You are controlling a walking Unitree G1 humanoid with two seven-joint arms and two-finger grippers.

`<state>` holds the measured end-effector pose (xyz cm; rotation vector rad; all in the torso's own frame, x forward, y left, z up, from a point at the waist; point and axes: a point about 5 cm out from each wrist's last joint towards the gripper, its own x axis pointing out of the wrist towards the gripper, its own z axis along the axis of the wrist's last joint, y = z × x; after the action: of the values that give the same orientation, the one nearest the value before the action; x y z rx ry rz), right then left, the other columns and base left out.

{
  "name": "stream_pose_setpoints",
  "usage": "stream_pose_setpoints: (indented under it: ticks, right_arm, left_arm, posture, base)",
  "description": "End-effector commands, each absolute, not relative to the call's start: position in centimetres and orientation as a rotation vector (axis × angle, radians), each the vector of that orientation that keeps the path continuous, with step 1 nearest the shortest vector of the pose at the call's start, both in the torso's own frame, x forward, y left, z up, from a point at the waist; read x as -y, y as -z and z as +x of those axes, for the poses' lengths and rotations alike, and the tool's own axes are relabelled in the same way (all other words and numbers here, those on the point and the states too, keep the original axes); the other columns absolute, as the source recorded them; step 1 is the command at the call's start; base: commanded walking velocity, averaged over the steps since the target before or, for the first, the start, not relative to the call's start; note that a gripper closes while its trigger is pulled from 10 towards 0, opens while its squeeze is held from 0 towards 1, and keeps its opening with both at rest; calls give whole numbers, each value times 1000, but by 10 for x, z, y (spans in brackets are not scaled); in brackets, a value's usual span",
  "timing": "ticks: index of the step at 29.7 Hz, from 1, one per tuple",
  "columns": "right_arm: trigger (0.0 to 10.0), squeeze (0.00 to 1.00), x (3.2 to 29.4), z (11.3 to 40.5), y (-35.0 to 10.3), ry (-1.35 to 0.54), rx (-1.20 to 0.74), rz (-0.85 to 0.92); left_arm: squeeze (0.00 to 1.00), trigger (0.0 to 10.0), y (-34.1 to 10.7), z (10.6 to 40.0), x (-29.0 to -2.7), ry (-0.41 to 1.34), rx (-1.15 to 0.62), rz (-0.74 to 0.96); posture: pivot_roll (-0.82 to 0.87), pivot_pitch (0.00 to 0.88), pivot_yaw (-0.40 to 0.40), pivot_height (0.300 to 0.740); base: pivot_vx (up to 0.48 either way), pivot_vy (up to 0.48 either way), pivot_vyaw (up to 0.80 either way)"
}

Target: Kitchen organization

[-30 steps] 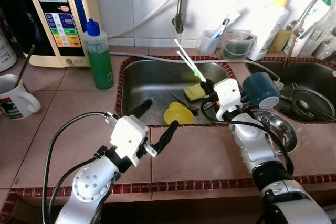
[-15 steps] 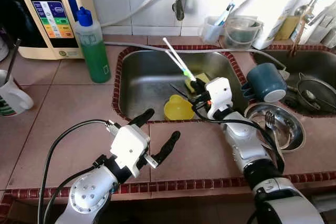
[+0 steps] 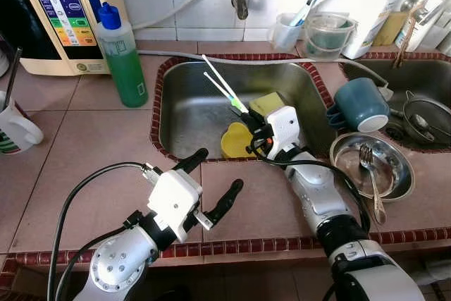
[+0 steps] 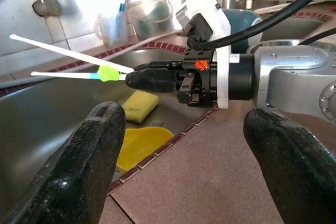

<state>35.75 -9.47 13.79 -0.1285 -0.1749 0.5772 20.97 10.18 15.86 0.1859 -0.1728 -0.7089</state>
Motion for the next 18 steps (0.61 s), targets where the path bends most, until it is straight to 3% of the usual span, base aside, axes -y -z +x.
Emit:
stream_pose_setpoints:
  ticks: [1, 18]
  right_arm:
    - [10000, 1000, 94, 358, -141, -594, 179, -120]
    - [10000, 1000, 95, 359, -142, -588, 173, -100]
  left_arm:
    - [0, 10000, -161, 205, -99, 735, 174, 183]
    - [0, 10000, -162, 206, -100, 740, 170, 187]
  posture:
    - [-68, 192, -17, 740]
    - [-67, 195, -8, 740]
  base:
    - [0, 0, 0]
    - [0, 0, 0]
